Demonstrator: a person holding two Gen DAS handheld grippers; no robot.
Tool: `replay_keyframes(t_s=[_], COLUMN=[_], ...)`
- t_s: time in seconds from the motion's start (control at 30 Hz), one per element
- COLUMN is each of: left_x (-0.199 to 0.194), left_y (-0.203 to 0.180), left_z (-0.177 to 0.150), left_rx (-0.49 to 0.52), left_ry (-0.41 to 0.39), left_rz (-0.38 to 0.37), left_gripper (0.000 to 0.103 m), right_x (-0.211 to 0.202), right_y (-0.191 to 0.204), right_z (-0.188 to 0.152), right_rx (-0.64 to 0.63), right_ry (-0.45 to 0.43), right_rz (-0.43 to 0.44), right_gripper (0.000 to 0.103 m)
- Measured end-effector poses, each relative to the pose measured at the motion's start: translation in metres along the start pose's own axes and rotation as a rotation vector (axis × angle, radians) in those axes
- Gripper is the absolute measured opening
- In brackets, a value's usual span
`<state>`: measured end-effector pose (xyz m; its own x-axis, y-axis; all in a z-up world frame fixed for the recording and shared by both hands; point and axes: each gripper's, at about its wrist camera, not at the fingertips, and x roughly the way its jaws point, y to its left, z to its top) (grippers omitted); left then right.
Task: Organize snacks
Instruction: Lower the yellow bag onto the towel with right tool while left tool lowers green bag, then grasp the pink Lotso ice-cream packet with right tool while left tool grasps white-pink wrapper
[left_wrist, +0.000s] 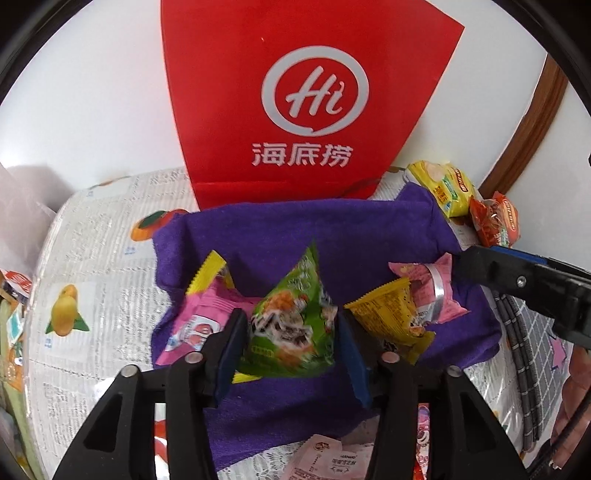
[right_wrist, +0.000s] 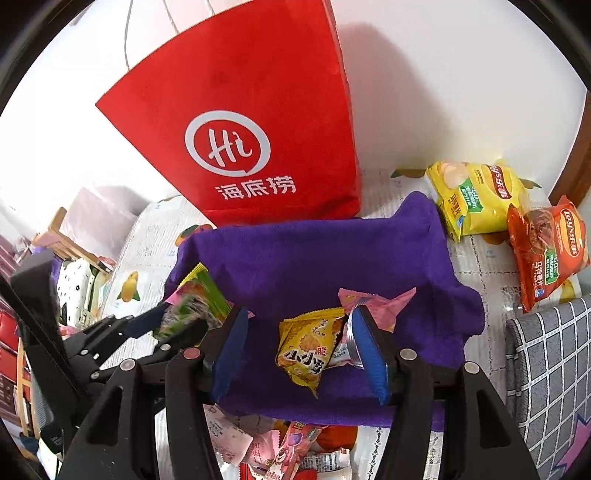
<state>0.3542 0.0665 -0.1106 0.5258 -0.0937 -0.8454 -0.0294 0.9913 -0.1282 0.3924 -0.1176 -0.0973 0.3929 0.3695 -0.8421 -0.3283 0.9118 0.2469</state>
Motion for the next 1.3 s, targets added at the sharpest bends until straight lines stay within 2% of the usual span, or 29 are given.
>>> replay_keyframes(t_s=[0.13,0.33,0.47,0.57,0.7,0.87,0.97,1.13,1.17,1.3], left_x=[-0.003,-0.017,-0.033,-0.041,-0.049,-0.070,-0.079,-0.078,-0.077,-0.078], left_y=[-0.002,-0.003,-0.002,-0.001,-0.003,-0.014,-0.013,0.006,0.011,0.025], left_z=[0.000,0.003,0.004,0.005,0.003,-0.009,-0.026,-0.057,-0.063,-0.081], left_rx=[0.002,0.003,0.007,0.000,-0.002,0.036,0.044,0.027,0.015,-0.032], left_ry=[-0.006,-0.034,-0.061,-0.073,-0.081,-0.118,-0.126,-0.087,-0.077,-0.050], left_rz=[-0.003,-0.014,-0.006,-0.005,0.001,0.037,0.047,0.080,0.076,0.025], left_gripper=[0.064,0.069,0.070,0.070,0.070,0.070,0.070,0.070,0.070,0.070], right_x=[-0.004,-0.022,-0.036,-0.048,-0.058,-0.048,-0.033,-0.005,0.000,0.016], right_y=[-0.001,0.004,0.008,0.010,0.009,0.006,0.010,0.017,0.018,0.021], right_z=[0.000,-0.004,-0.011,-0.025,-0.059,-0.101,-0.117,-0.130,-0.132,-0.142], right_rx=[0.006,0.000,0.013,0.015,-0.002,-0.003,-0.010,-0.018,-0.017,-0.013], right_ry=[-0.004,-0.048,-0.072,-0.086,-0.081,-0.024,0.028,0.066,0.072,0.109], right_rz=[0.008,0.016,0.000,0.009,-0.024,-0.033,-0.047,-0.077,-0.080,-0.078], right_gripper=[0.059,0.061,0.061,0.062,0.062,0.061,0.052,0.050,0.049,0.036])
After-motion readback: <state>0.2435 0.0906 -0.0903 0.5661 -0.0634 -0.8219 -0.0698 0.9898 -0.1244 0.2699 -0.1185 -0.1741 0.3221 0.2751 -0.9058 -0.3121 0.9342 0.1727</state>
